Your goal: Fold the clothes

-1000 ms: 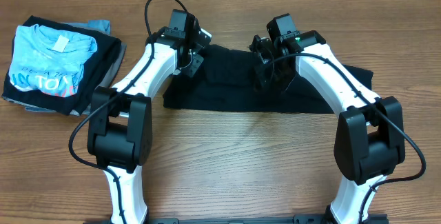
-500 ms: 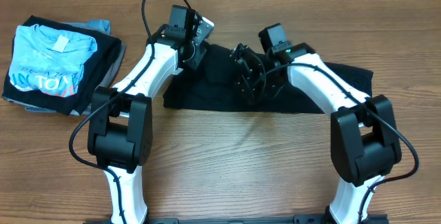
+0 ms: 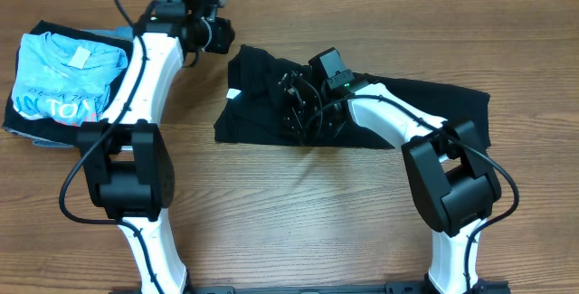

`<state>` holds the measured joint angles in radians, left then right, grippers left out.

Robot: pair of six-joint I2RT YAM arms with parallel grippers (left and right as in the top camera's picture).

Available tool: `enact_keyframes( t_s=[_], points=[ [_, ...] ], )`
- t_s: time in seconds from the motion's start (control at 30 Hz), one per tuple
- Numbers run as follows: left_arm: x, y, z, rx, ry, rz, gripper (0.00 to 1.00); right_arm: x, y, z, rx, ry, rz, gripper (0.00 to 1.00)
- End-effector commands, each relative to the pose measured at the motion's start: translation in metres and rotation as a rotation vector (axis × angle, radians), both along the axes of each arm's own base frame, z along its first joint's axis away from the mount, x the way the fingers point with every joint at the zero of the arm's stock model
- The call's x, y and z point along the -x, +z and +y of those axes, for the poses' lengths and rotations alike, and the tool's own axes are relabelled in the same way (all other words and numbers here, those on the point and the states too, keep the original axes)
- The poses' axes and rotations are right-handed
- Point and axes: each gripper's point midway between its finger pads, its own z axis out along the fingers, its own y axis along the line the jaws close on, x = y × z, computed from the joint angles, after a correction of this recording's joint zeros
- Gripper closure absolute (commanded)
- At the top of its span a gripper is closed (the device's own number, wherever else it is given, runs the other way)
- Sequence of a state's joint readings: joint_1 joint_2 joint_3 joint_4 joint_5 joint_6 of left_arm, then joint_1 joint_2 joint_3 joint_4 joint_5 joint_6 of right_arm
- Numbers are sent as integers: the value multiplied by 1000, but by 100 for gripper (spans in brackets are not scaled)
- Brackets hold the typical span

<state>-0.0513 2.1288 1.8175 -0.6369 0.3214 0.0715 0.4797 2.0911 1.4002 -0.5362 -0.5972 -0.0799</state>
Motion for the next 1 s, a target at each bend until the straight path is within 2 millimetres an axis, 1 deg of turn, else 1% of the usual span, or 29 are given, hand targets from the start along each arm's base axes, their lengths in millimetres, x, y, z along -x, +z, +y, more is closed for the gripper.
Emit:
enact_keyframes(
  t_s=[0.0, 0.13, 0.27, 0.37, 0.5, 0.63, 0.73, 0.83, 0.9, 0.97],
  points=[
    [0, 12, -8, 74, -16, -1, 63, 2, -3, 10, 12, 12, -30, 76],
    [2, 11, -8, 73, -15, 7, 64, -8, -13, 5, 110, -18, -103, 76],
    [2, 11, -8, 73, -15, 9, 64, -13, -18, 8, 126, -23, -136, 76],
    [5, 9, -8, 72, -15, 22, 64, -24, -13, 12, 106, -35, -188, 76],
    [8, 6, -8, 71, -14, 43, 64, -35, -6, 17, 81, -47, -238, 76],
    [12, 4, -8, 70, -13, 60, 65, -53, -1, 14, 98, -105, -301, 76],
    [16, 1, -7, 68, -12, 81, 65, -73, 15, 13, 66, -133, -353, 76],
    [18, -1, -6, 62, -9, 93, 64, -90, 29, 8, 47, -162, -388, 76],
    [19, -2, -6, 61, -11, 97, 64, -97, 33, 3, 40, -189, -385, 75],
    [21, -2, -6, 60, -11, 103, 64, -95, 32, 0, 37, -209, -353, 72]
  ],
)
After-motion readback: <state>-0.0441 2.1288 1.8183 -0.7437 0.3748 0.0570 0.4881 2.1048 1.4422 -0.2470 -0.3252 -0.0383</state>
